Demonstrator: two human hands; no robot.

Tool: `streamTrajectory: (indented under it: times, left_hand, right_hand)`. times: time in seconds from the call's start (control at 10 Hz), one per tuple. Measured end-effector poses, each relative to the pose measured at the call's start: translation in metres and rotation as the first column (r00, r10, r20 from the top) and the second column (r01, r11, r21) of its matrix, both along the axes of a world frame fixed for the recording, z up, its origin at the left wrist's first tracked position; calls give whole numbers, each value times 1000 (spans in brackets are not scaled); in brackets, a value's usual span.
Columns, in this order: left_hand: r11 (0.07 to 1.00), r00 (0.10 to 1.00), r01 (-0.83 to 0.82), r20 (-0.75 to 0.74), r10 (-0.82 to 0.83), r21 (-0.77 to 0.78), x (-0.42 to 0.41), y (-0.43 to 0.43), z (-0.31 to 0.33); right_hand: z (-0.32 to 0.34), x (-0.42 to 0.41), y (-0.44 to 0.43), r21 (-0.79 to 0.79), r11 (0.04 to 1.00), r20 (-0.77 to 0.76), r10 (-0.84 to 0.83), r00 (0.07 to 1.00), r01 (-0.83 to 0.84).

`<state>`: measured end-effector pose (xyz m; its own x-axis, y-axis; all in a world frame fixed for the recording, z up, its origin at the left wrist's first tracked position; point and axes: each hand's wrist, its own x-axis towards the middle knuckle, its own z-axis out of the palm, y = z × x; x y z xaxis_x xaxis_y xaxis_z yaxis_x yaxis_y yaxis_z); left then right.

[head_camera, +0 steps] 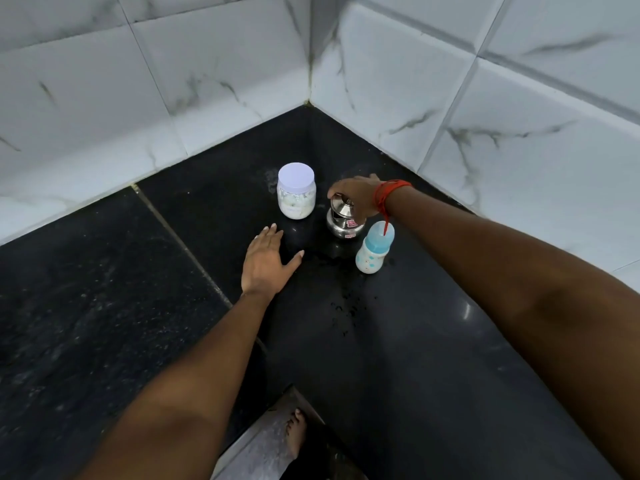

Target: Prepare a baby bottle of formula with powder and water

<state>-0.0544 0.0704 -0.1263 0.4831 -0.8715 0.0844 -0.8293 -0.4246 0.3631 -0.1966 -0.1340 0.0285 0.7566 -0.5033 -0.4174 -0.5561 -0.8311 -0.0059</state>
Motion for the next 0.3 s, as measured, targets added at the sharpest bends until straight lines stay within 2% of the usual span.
streamTrajectory:
  times: [0.1,0.2,0.3]
  left_hand:
    - [1000,1000,1,-17,-1,0,3,-2,-4]
    - [999,999,-16,-28,15,-51,3,2,2]
    - [993,998,-59,-7,59,-104,2,-1,16]
  right_hand:
    - [0,-3,-3,23,998,-1,-52,999,52]
    - [7,-5,-4,87,990,73,-115,991,109]
    - [14,-11,-6,18,989,180,-149,972,148]
